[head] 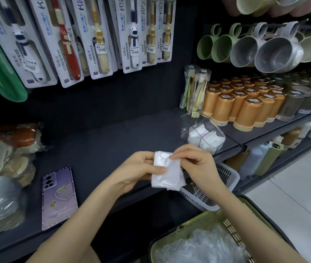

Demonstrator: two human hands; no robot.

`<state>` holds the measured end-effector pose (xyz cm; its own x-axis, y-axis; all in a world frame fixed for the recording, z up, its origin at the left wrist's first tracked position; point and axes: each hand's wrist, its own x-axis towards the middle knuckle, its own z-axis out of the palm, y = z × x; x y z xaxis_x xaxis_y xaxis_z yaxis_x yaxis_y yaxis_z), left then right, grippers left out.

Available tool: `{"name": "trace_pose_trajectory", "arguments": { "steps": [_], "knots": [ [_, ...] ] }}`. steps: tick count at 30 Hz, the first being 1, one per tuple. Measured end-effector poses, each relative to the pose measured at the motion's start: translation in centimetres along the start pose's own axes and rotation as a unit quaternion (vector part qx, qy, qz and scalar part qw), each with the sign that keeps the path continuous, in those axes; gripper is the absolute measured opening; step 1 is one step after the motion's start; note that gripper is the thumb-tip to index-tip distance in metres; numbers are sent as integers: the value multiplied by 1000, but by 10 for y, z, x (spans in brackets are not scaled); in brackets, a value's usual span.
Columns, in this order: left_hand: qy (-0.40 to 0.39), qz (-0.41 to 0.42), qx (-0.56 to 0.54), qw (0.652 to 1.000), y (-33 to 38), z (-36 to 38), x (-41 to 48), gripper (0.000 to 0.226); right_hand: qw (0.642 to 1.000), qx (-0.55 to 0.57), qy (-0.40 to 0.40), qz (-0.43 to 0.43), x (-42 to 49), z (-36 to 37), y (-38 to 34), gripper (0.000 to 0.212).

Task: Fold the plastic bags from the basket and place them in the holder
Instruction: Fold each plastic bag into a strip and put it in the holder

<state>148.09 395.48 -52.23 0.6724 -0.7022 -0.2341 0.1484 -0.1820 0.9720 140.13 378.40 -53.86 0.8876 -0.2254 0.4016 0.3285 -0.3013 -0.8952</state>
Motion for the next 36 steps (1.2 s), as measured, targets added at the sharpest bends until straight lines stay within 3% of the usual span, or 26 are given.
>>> {"name": "trace_pose_trajectory", "arguments": {
  "steps": [5, 10, 12, 14, 16, 19, 23, 27, 30, 32, 34, 36],
  "knots": [
    [53, 76, 129, 987, 0, 11, 29, 17, 990, 80, -48, 109, 8, -34, 5, 33],
    [28, 146, 242, 959, 8, 29, 61, 17, 980, -175, -14, 97, 15, -52, 17, 3],
    [9, 158, 262, 952, 14, 37, 73, 20, 978, -189, 6, 94, 17, -63, 23, 13],
    [3, 158, 245, 957, 16, 37, 89, 27, 978, -177, 41, 101, 20, -79, 31, 19],
    [67, 162, 217, 960, 18, 32, 112, 32, 978, -153, 81, 118, 28, -97, 38, 27],
    [153, 125, 163, 967, 25, 25, 151, 40, 973, -93, 131, 166, 49, -117, 46, 17],
    [116, 40, 75, 990, 31, 27, 194, 60, 959, -32, 165, 226, 83, -124, 60, 16],
    [61, 2, 7, 998, 23, 28, 214, 55, 951, -50, 164, 259, 107, -117, 74, 22],
    [69, 16, -30, 997, 15, 28, 217, 48, 933, -214, 175, 229, 113, -111, 82, 47],
    [75, 31, -52, 995, 11, 28, 215, 44, 895, -361, 178, 193, 115, -107, 80, 35],
    [71, 51, -66, 994, 6, 27, 207, 45, 886, -393, 159, 190, 115, -104, 76, 11],
    [70, 72, -78, 992, 0, 29, 195, 50, 883, -406, 135, 192, 113, -101, 78, 12]
  ]
}}
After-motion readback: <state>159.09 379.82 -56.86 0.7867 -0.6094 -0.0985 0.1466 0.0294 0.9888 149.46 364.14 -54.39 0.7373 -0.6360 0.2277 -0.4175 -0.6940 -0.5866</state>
